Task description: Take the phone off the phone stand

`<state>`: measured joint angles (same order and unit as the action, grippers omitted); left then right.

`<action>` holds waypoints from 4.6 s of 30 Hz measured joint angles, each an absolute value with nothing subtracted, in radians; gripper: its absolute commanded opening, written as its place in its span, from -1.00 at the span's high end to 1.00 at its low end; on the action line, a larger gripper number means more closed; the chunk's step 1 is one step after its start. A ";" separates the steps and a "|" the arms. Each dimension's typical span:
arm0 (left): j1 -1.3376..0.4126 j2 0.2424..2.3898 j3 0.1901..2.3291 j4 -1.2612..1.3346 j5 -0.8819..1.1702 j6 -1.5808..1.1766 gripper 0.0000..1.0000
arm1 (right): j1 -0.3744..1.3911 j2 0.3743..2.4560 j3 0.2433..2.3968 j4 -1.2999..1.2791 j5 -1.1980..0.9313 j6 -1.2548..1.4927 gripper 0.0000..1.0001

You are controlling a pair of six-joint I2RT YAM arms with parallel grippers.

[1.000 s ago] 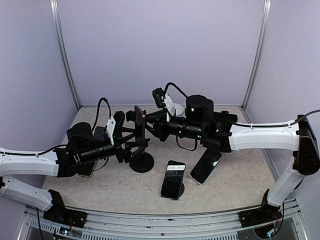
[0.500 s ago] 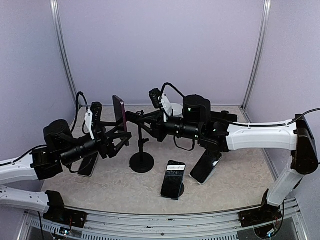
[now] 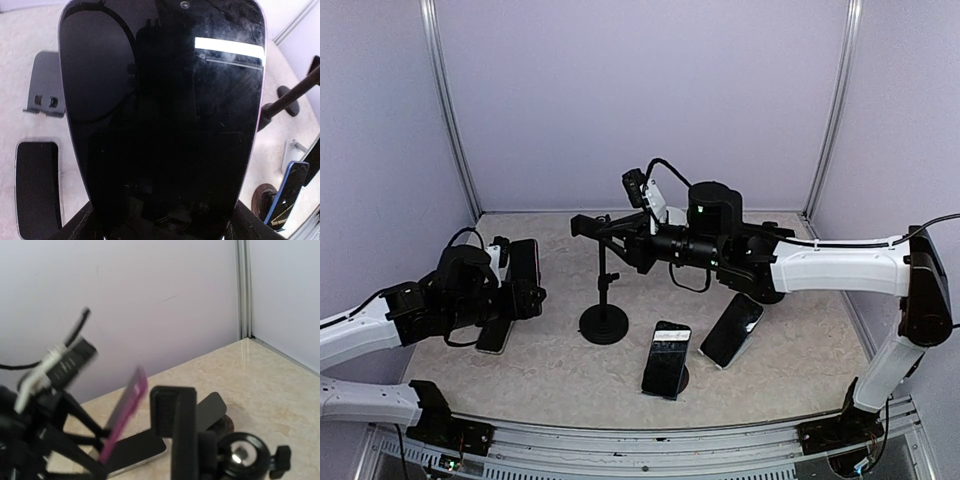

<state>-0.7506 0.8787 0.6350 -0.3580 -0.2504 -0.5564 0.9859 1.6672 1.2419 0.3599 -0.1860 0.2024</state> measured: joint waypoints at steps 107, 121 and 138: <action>-0.620 0.986 0.614 -0.344 -0.355 -0.624 -0.98 | 0.890 2.394 2.092 0.447 -0.324 0.159 0.93; -0.616 0.967 0.611 -0.322 -0.321 -0.605 -0.98 | 0.887 2.372 2.010 0.544 -0.318 0.170 -0.34; -0.784 0.956 0.612 -0.322 -0.350 -0.626 -0.98 | 0.885 2.120 1.694 0.640 -0.298 0.164 -1.00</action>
